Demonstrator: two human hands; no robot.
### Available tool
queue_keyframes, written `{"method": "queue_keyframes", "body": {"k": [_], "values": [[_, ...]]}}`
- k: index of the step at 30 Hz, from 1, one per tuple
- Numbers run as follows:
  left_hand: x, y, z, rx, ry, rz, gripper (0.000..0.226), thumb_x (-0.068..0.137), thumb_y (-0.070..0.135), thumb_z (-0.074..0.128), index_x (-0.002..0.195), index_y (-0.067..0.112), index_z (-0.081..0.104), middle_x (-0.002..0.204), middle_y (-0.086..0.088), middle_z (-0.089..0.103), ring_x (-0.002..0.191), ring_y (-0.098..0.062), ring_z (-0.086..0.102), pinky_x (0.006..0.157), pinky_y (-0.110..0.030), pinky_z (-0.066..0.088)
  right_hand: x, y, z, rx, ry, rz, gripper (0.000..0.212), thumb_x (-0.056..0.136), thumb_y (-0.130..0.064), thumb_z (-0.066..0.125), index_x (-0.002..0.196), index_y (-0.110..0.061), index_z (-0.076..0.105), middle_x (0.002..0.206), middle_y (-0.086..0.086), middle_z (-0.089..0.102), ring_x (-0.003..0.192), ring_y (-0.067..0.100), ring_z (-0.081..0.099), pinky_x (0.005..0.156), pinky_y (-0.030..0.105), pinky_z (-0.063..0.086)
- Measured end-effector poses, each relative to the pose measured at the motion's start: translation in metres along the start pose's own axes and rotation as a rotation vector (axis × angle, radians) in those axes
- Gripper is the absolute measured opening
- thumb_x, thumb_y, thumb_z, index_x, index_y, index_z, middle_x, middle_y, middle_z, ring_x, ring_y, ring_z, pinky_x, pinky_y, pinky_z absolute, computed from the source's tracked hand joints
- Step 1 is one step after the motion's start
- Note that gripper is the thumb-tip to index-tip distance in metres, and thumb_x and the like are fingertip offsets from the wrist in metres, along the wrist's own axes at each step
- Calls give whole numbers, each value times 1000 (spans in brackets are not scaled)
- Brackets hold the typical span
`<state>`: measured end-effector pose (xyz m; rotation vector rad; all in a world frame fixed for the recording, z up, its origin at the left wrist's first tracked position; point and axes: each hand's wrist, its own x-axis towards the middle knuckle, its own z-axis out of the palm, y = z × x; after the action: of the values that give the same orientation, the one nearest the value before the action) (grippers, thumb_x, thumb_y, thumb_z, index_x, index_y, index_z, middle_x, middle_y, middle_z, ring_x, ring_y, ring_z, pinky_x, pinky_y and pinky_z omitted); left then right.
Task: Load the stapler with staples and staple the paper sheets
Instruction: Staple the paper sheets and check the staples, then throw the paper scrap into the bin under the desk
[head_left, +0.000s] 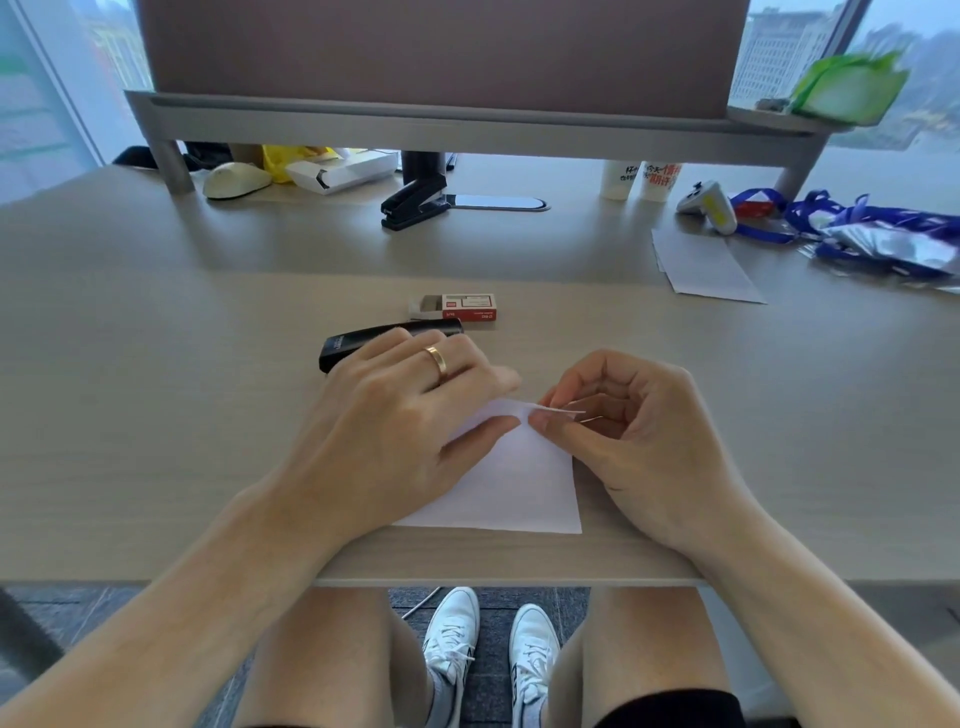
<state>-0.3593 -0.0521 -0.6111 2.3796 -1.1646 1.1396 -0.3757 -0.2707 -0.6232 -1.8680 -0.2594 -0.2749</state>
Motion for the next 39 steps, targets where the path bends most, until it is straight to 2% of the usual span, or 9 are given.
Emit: {"method": "queue_keyframes", "body": {"k": [5,10,13,17,21,25,29,36,39], "values": [[10,2,-1,-148,-130,-134,23,103,32,57,99,23,78,90,8,76,78,-21,72,70,-39,55,-5,-7,0,48,70,-36,20,82,-8,85,87,-21,71,82,1,77,73,17,74,66,33,57],[33,12,-11,-805,28,-993,19,102,28,65,89,26,79,80,7,80,68,-11,73,61,-29,56,-4,-14,-3,244,48,68,44,80,-7,86,117,-20,65,99,3,83,90,23,80,83,47,64],[40,27,-8,-1077,87,-1217,22,102,22,65,86,21,81,87,0,82,76,-17,74,74,-39,60,-5,-16,-3,258,3,71,33,85,-4,80,114,-17,71,103,2,83,93,21,80,78,35,65],[37,19,-13,-1130,39,-1152,12,100,17,67,101,13,78,93,-5,83,83,-21,79,80,-45,62,-4,-12,-10,248,-8,105,21,91,-3,73,108,-15,76,102,0,83,92,17,80,75,27,63],[46,0,-19,-1025,-81,-1027,10,97,14,70,91,12,77,73,2,78,54,-6,66,57,-22,54,0,-20,-23,143,-79,128,13,94,-7,71,103,-15,77,97,1,83,86,16,79,72,29,61],[53,-4,-3,-1072,87,-1145,18,99,20,69,83,19,78,74,-3,77,56,-12,63,53,-25,53,-3,-21,-41,223,135,129,22,83,-19,78,102,-9,77,96,7,83,85,22,78,73,32,64],[66,23,13,-1227,158,-1185,14,101,21,66,93,15,76,78,1,79,63,-10,72,58,-25,61,-24,-19,-58,256,231,215,19,90,-7,73,108,-10,77,99,8,83,87,26,80,69,33,66],[90,65,39,-828,-182,-665,12,98,32,69,109,29,69,99,17,74,87,5,68,70,-11,52,-78,-47,-150,-178,444,152,8,94,-10,72,86,-7,75,83,7,81,73,22,76,66,25,61],[110,97,51,-732,-302,-419,22,97,39,66,119,33,64,109,24,68,93,4,66,84,-28,58,-117,-68,-200,-400,535,165,25,93,-21,74,73,-10,64,66,1,68,67,26,66,64,20,54]]}}
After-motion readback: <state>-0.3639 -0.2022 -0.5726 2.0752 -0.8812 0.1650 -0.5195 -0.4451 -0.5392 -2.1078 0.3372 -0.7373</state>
